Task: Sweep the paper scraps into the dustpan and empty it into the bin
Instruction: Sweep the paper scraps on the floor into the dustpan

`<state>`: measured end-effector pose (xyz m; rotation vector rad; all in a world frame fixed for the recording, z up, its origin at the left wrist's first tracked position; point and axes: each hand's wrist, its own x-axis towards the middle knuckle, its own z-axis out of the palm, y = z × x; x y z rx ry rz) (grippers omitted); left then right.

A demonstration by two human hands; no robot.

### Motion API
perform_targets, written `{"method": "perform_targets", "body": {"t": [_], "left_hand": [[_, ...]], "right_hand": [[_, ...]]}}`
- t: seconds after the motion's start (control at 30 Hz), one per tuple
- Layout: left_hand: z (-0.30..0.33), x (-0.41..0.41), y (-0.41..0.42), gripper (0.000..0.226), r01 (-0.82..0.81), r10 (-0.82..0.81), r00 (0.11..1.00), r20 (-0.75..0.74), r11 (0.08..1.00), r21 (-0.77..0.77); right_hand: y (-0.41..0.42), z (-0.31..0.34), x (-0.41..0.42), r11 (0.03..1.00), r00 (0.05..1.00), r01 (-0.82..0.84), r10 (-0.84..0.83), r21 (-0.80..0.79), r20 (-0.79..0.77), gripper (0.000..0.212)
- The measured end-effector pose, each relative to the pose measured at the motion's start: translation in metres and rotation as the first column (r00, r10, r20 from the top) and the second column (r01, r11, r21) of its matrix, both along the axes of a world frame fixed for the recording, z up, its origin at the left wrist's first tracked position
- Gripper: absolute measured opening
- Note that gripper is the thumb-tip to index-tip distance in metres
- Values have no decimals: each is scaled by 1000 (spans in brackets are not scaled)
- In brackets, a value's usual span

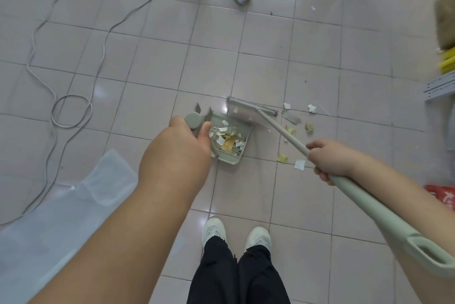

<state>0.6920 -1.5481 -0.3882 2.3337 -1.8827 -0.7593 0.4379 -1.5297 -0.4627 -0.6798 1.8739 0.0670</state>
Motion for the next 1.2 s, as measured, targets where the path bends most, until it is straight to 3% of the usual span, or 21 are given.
{"method": "perform_targets", "body": {"t": [0.2,0.4,0.63,0.83,1.0,1.2], "left_hand": [[4,21,18,41,43,-42,998,44,999,-12],[4,35,42,38,46,-45,998,54,999,-13],[1,37,41,38,31,-31,999,41,999,-16],[-1,44,37,38,25,-24,999,47,999,-26],[-1,43,37,41,33,-31,999,38,999,-33],[0,48,49,43,3,-3,1000,1,1000,-30]], "right_hand": [[6,-3,-8,980,981,195,-194,-42,23,24],[-2,-33,26,969,969,236,-240,69,52,16],[-1,-49,68,992,989,116,-121,56,84,28],[12,-12,75,990,989,-90,77,106,127,37],[13,27,43,992,993,-50,37,115,114,34],[7,37,36,1000,999,-13,13,8,35,26]]}}
